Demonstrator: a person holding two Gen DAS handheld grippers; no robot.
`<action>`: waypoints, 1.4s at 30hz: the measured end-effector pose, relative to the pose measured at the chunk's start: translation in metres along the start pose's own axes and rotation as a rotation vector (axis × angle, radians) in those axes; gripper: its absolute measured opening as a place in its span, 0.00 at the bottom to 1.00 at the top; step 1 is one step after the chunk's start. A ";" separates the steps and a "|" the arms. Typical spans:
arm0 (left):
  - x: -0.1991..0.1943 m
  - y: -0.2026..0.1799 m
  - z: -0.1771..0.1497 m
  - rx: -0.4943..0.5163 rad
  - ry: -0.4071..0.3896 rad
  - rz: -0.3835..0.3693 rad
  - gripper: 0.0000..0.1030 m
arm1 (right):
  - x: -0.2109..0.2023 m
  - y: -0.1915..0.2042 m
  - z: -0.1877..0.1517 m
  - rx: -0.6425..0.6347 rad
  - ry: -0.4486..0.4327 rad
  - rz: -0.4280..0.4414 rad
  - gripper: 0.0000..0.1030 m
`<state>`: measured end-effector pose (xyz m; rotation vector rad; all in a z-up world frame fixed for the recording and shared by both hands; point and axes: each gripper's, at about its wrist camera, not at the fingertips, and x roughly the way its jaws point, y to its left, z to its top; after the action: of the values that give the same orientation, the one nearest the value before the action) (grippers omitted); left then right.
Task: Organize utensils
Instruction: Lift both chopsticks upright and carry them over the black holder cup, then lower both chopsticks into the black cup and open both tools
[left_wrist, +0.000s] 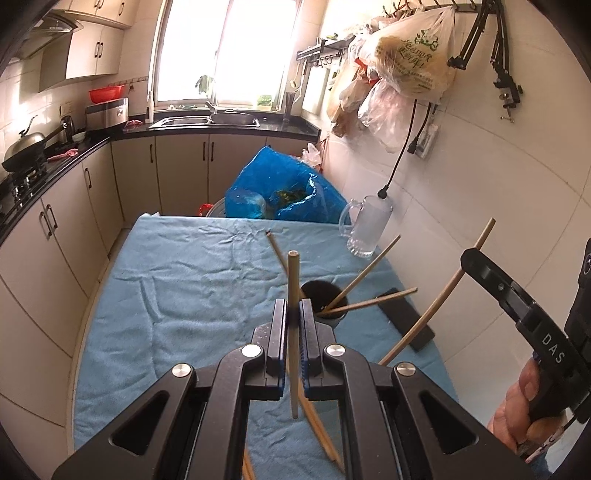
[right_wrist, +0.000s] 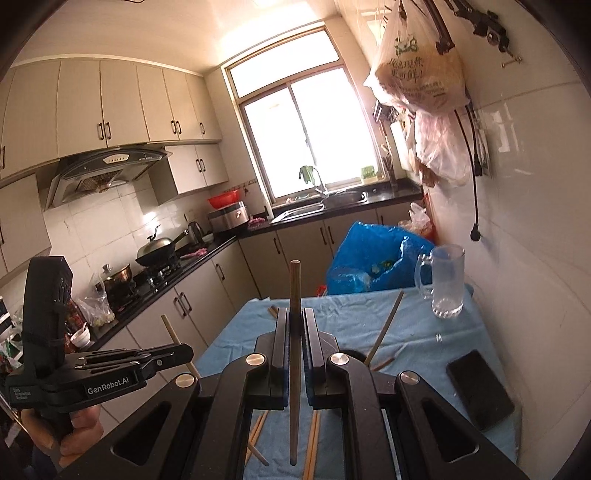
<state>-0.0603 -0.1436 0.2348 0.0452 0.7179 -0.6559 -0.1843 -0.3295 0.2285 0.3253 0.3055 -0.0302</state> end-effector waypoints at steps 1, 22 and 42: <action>0.000 -0.001 0.004 -0.001 -0.003 -0.006 0.05 | 0.001 -0.001 0.003 0.000 -0.005 -0.003 0.07; 0.067 -0.021 0.100 -0.068 -0.061 -0.029 0.05 | 0.077 -0.034 0.073 0.030 -0.030 -0.151 0.07; 0.112 -0.001 0.071 -0.098 0.016 -0.009 0.05 | 0.131 -0.053 0.043 0.023 0.095 -0.210 0.07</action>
<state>0.0443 -0.2234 0.2198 -0.0432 0.7657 -0.6290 -0.0512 -0.3908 0.2114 0.3170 0.4324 -0.2251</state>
